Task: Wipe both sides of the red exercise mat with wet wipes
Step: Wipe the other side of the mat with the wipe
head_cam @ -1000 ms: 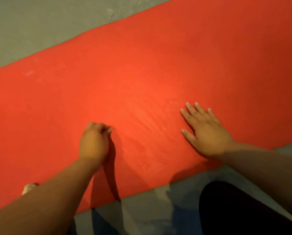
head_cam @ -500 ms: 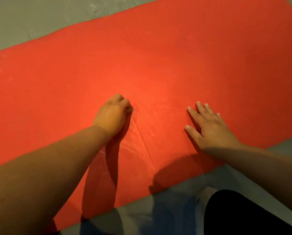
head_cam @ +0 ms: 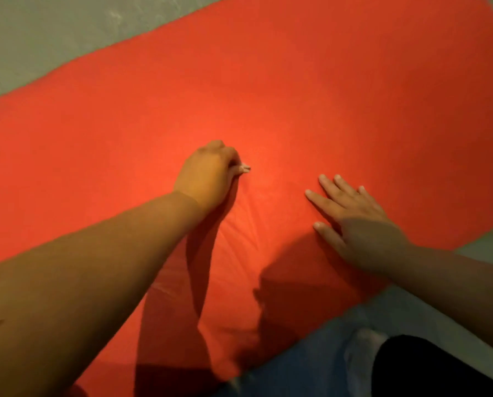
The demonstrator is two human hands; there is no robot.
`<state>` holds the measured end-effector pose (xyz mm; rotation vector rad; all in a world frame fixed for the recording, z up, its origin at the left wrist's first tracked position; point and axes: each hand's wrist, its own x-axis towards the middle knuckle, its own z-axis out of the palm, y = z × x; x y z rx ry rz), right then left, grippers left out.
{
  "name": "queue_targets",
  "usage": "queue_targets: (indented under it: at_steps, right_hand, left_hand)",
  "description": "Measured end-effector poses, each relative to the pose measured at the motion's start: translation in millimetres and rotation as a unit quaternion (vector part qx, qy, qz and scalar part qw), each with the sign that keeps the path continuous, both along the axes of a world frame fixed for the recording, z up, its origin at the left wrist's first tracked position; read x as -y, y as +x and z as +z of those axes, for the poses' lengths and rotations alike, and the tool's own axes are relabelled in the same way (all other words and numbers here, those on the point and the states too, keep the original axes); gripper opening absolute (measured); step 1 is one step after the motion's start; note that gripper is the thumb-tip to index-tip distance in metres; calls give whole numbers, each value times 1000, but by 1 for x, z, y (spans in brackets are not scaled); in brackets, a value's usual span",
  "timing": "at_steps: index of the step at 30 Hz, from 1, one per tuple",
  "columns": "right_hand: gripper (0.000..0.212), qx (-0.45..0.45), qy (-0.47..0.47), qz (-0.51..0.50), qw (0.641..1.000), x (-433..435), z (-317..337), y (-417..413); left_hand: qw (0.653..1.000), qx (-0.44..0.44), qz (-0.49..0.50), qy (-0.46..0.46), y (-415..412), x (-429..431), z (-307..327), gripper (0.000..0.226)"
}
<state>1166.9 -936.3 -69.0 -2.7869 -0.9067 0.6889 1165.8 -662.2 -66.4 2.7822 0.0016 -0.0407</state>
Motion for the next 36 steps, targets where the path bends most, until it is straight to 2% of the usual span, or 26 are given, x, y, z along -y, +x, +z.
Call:
queue_targets:
  at_steps: [1, 2, 3, 5, 7, 9, 11, 13, 15, 16, 18, 20, 21, 23, 25, 27, 29, 30, 32, 34, 36]
  right_hand:
    - [70, 3, 3, -8, 1000, -1, -1, 2]
    - [69, 8, 5, -23, 1000, -1, -1, 4]
    - [69, 14, 8, -41, 999, 0, 0, 7]
    - [70, 22, 12, -64, 998, 3, 0, 13]
    - [70, 25, 10, -56, 998, 6, -1, 15]
    - [66, 26, 10, -49, 998, 7, -3, 16]
    - [63, 24, 14, -44, 999, 7, -4, 16]
    - [62, 22, 15, -41, 999, 9, -3, 16]
    - [63, 29, 14, -43, 999, 11, -3, 17]
    - [64, 34, 13, -47, 998, 13, -4, 17]
    - [65, 42, 13, -65, 997, 16, -5, 20]
    - [65, 50, 10, -73, 996, 21, -5, 21]
    - [66, 54, 8, -72, 996, 24, -6, 21]
    - [66, 57, 7, -71, 996, 30, -8, 21]
    - [65, 61, 5, -83, 995, 39, -8, 19]
    - [64, 69, 11, -98, 993, 46, -7, 18]
    - [64, 72, 22, -103, 992, 50, -7, 17]
    - [63, 73, 28, -107, 991, 51, -8, 18]
    - [61, 77, 39, -112, 990, 53, -9, 18]
    - [60, 77, 43, -117, 989, 56, -10, 19]
    - [59, 77, 44, -111, 990, 58, -12, 18]
  left_hand:
    - [998, -24, 64, -15, 3, 4, -1, 19]
    - [996, -35, 83, -23, -2, 13, -3, 18]
    - [998, -30, 49, -35, -14, 24, -6, 16]
    - [990, -26, -120, -63, -51, 47, -2, 12]
    - [952, -36, -291, -83, -66, 45, -2, 14]
    - [941, -23, -333, -51, -40, 29, -8, 24]
    - [972, 16, -233, -5, 1, 16, -11, 34]
    - [998, 19, -50, 14, 40, 0, -12, 32]
    - [996, 6, 88, -4, 45, 7, -11, 24]
    - [996, 4, 84, -9, 33, 22, -13, 20]
    - [997, -9, -45, -55, -14, 63, -9, 17]
    - [960, -86, -242, -113, -60, 90, 0, 28]
    - [935, -85, -327, -104, -68, 92, -1, 30]
    - [910, -56, -403, -81, -47, 82, -6, 30]
    - [938, 5, -345, -26, -2, 69, -12, 33]
    - [980, 46, -190, 27, 48, 53, -11, 35]
    - [999, 14, -38, 27, 68, 52, -9, 29]
    - [1000, -7, 4, 21, 60, 64, -7, 23]
    - [998, 4, -67, -12, 15, 98, -8, 17]
    - [969, -12, -235, -79, -40, 125, -3, 26]
    - [938, -46, -329, -100, -58, 124, -6, 31]
